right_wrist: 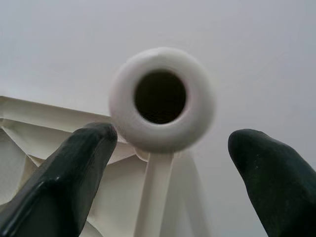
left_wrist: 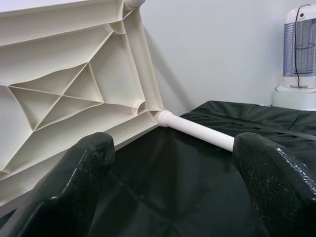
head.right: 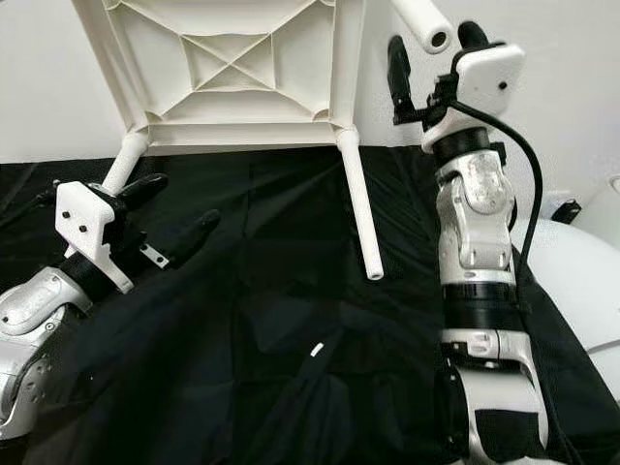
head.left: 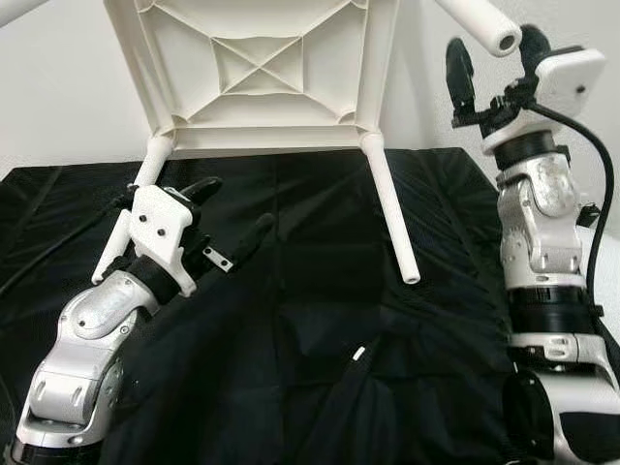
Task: Building children table
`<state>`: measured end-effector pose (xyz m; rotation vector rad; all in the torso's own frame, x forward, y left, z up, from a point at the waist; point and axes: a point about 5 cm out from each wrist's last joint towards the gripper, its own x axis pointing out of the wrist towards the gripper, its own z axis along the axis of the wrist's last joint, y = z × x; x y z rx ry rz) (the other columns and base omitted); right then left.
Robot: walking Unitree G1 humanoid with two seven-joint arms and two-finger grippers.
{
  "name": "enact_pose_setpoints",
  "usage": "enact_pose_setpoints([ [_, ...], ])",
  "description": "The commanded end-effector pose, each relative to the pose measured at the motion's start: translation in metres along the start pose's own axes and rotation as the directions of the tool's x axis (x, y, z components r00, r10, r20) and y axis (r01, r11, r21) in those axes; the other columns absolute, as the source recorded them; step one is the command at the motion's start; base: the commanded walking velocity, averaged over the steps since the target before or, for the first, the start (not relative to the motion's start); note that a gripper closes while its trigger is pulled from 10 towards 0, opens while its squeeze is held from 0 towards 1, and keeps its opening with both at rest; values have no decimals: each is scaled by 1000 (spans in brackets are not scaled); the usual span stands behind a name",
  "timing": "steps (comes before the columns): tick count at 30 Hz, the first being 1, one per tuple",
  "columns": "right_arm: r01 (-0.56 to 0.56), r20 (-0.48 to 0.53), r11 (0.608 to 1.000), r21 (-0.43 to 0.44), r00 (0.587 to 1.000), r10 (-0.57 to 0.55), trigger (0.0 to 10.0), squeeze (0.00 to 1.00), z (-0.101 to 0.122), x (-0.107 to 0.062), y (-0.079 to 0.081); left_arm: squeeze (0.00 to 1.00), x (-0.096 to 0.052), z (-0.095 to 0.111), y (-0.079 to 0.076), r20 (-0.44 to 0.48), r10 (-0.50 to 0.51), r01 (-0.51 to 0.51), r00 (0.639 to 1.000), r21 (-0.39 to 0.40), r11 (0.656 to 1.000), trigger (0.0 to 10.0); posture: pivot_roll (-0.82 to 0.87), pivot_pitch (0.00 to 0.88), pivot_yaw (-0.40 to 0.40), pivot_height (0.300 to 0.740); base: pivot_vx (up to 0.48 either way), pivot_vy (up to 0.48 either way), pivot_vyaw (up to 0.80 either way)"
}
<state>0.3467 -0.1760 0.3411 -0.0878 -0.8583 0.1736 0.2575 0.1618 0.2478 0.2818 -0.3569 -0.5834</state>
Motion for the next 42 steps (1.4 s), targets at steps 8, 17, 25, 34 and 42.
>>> enact_pose_setpoints([
  [8, -33, 71, 999, 29, 997, 31, 10000, 0, 8, 15, 6, 0, 2, 6, -2, 9, -13, 13, 1000, 17, 1000, 10000, 31, 87, -9, 740, 0, 0, 0],
  [17, -41, 105, 998, 51, 994, 35, 10000, 0, 10, 8, 11, 0, 3, 7, -1, 13, -12, 12, 1000, 17, 1000, 10000, 24, 102, 2, 740, 0, 0, 0],
  [25, -29, 120, 998, 56, 992, 22, 10000, 0, 11, 1, 14, 0, 4, 7, -1, 13, -17, 17, 1000, 19, 1000, 10000, 13, 107, 16, 740, 0, 0, 0],
  [34, 8, 166, 999, 51, 986, -16, 7333, 0, 20, -3, 15, 0, 7, 9, 0, 17, -31, 31, 999, 21, 999, 10000, 6, 113, 37, 740, 0, 0, 0],
  [42, 31, 180, 998, 56, 983, -41, 2000, 0, 25, -10, 18, 0, 8, 9, 1, 15, -42, 42, 999, 25, 999, 10000, -1, 117, 52, 740, 0, 0, 0],
])
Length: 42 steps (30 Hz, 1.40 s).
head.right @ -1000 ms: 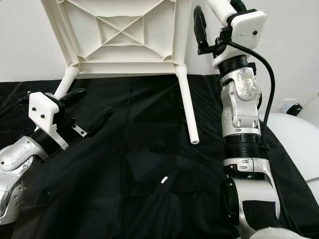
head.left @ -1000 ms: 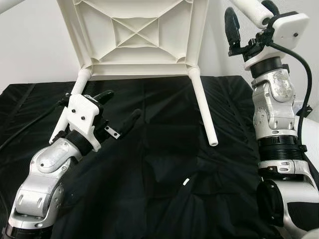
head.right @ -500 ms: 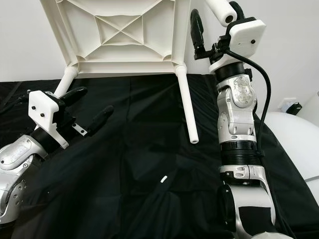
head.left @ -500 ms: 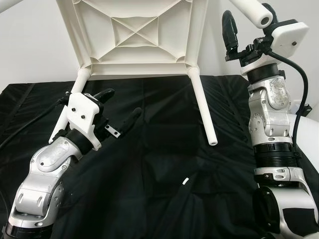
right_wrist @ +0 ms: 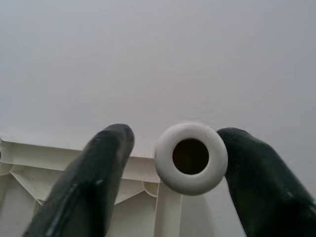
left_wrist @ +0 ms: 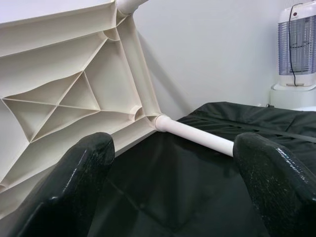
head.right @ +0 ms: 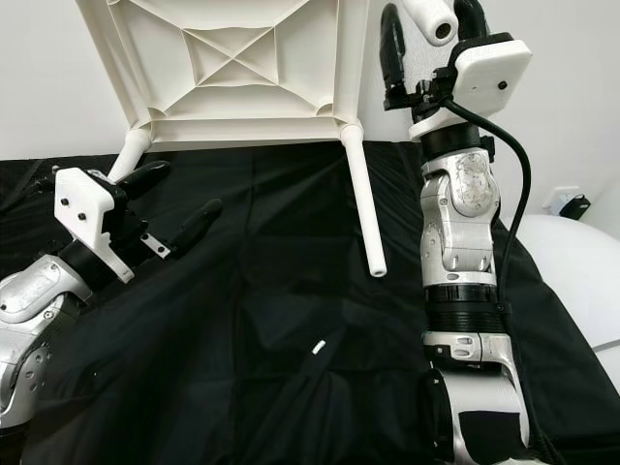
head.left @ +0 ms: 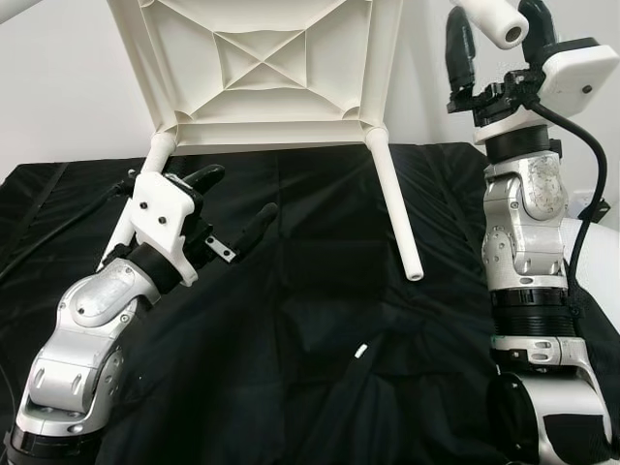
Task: Building children table
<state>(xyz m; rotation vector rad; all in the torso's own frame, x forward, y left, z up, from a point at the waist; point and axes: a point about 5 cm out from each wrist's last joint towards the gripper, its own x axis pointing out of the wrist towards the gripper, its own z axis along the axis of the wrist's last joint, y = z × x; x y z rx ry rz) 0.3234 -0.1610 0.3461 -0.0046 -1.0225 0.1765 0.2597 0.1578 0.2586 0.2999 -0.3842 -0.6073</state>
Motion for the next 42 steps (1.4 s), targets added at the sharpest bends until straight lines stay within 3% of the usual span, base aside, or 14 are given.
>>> enact_pose_setpoints([
  [1, 4, 12, 1000, -3, 1000, -4, 2314, 0, 4, -2, 2, 0, 2, 0, 0, -8, -22, 22, 1000, 2, 1000, 10000, -4, 119, 56, 740, 0, 0, 0],
  [3, 5, 12, 1000, -3, 1000, -5, 2314, 0, 5, -2, 2, 0, 3, 0, 0, -8, -24, 24, 1000, 2, 1000, 10000, -4, 119, 56, 740, 0, 0, 0],
  [4, 5, 12, 1000, -3, 1000, -5, 1412, 0, 5, -2, 3, 0, 4, 0, 0, -8, -27, 27, 1000, 1, 1000, 10000, -4, 119, 56, 740, 0, 0, 0],
  [6, 4, 12, 1000, -3, 1000, -4, 1412, 0, 5, -2, 3, 0, 4, 0, 0, -8, -28, 28, 1000, 1, 1000, 10000, -4, 119, 56, 740, 0, 0, 0],
  [8, 5, 15, 1000, -4, 1000, -4, 588, 0, 7, -2, 3, 0, 4, 0, -1, -8, -32, 32, 999, 0, 999, 10000, -9, 122, 58, 740, 0, 0, 0],
  [10, 6, 16, 1000, -4, 1000, -6, 588, 0, 7, -3, 3, 0, 4, 0, -1, -8, -33, 33, 999, 0, 999, 10000, -9, 122, 58, 740, 0, 0, 0],
  [11, 6, 16, 1000, -4, 1000, -6, 0, 0, 8, -3, 3, 0, 4, 0, -1, -8, -33, 33, 999, -1, 999, 10000, -11, 123, 58, 740, 0, 0, 0],
  [21, -9, 20, 1000, 15, 1000, 9, 0, 0, 17, -9, 10, 0, 5, -2, -1, -9, -41, 41, 999, -5, 999, 10000, -26, 126, 67, 740, 0, 0, 0],
  [32, -49, -45, 997, 60, 998, 52, 0, 0, 24, -39, 25, 0, 13, -3, 1, 0, -75, 75, 997, -5, 997, 10000, -75, 125, 103, 740, 0, 0, 0],
  [42, -99, -50, 990, 98, 993, 104, 0, 0, 35, -44, 35, 0, 20, -4, 2, 12, -94, 94, 996, -1, 996, 10000, -100, 123, 116, 740, 0, 0, 0],
])
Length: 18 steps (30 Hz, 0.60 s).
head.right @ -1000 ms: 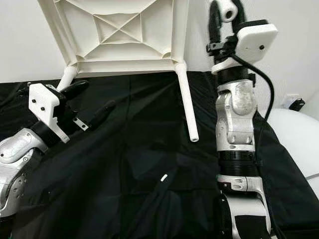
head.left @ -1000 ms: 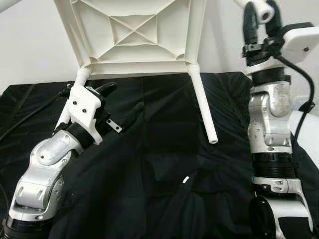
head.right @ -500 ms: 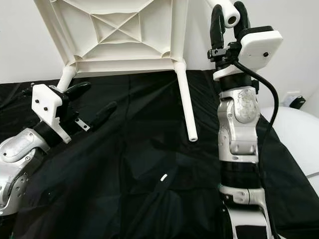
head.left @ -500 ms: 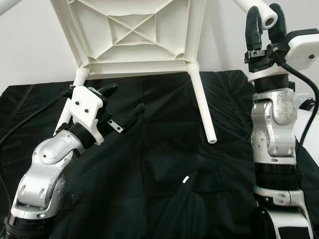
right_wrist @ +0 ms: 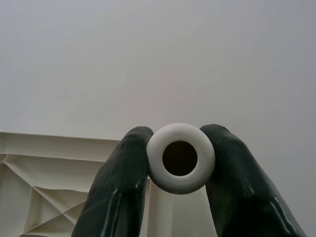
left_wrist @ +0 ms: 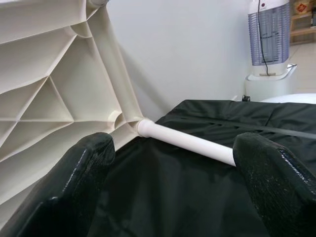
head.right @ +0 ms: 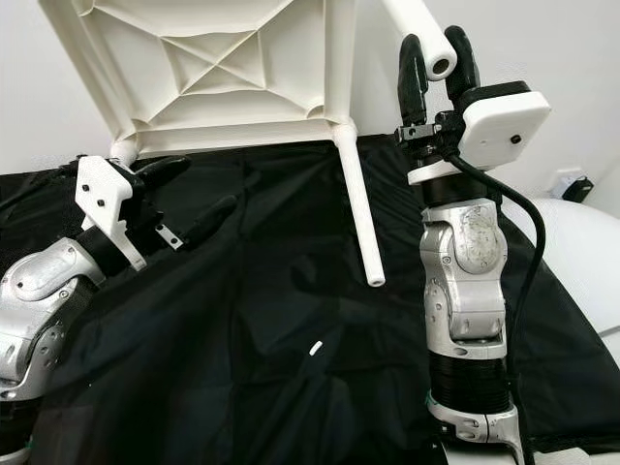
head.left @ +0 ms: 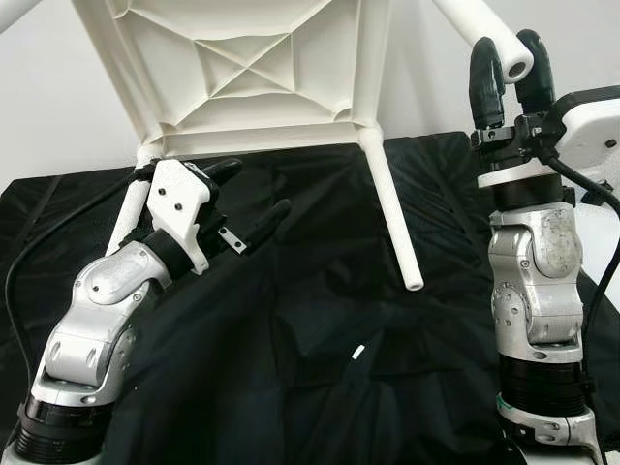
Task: Building children table
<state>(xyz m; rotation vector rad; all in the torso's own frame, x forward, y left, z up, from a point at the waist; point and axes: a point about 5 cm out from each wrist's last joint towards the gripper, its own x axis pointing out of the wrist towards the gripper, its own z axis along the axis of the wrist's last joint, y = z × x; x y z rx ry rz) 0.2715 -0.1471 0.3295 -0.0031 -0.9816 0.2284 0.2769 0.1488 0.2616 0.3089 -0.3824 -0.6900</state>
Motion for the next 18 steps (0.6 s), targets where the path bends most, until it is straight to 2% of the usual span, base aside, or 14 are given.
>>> enact_pose_setpoints([
  [1, -61, -14, 996, 66, 998, 62, 0, 0, 0, -5, 12, 0, 1, -1, 0, 0, -12, 12, 1000, 3, 1000, 10000, -100, 123, 116, 740, 0, 0, 0],
  [18, -114, -24, 989, 94, 993, 117, 0, 0, 16, -13, 25, 0, 3, -5, 2, -6, -13, 13, 1000, 7, 1000, 10000, -108, 128, 121, 740, 0, 0, 0],
])
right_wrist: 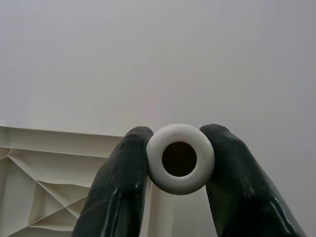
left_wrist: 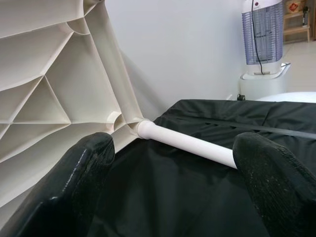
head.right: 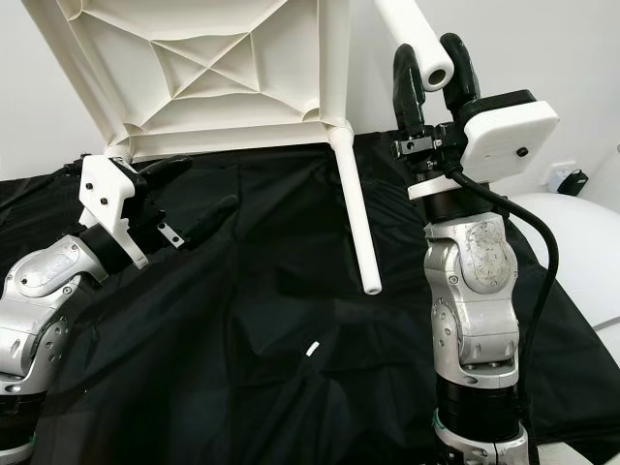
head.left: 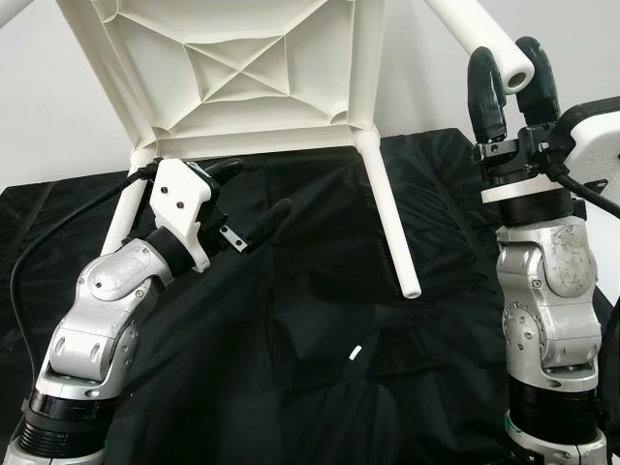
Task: Building children table
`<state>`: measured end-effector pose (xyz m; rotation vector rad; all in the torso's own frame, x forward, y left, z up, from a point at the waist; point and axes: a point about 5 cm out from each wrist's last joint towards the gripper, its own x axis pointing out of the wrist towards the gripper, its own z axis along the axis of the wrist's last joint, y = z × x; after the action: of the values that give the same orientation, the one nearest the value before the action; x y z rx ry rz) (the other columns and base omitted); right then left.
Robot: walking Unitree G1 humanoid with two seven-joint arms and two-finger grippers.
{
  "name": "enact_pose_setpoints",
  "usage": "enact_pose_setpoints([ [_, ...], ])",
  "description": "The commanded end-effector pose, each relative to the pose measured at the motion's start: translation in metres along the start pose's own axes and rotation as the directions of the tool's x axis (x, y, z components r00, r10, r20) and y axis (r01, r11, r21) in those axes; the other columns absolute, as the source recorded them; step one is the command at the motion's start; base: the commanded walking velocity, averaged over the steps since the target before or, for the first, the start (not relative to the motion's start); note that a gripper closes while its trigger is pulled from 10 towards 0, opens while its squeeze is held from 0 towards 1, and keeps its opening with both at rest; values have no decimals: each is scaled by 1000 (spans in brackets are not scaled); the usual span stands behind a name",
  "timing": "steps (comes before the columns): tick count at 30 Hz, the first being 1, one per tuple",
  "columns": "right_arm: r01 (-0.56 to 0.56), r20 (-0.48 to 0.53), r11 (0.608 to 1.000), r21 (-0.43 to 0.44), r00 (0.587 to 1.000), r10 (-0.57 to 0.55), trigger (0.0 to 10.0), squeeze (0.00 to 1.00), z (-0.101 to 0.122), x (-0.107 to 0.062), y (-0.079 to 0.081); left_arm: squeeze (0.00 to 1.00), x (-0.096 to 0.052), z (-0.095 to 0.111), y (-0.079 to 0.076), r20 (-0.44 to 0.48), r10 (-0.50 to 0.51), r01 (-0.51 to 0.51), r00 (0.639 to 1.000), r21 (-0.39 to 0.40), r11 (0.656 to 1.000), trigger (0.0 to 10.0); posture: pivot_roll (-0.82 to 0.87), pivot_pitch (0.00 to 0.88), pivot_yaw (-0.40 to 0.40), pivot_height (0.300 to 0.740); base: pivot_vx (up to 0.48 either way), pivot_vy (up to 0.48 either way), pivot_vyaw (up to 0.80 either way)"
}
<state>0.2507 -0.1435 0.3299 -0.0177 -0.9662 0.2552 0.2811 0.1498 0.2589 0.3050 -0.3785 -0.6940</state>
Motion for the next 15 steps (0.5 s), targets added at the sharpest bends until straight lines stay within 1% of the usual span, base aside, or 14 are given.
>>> enact_pose_setpoints([
  [1, -98, -9, 991, 91, 995, 99, 0, 0, 0, -3, 19, 0, 2, -1, 0, -5, -10, 10, 1000, 13, 1000, 10000, -110, 131, 122, 740, 0, 0, 0],
  [5, -133, -9, 985, 105, 991, 135, 0, 0, 4, -4, 26, 0, 2, -2, 0, -10, -9, 9, 1000, 15, 1000, 10000, -110, 132, 121, 740, 0, 0, 0],
  [15, -151, -30, 981, 118, 987, 155, 0, 0, 6, -11, 30, 0, 2, -2, 1, -10, -6, 6, 1000, 17, 1000, 10000, -111, 132, 124, 740, 0, 0, 0],
])
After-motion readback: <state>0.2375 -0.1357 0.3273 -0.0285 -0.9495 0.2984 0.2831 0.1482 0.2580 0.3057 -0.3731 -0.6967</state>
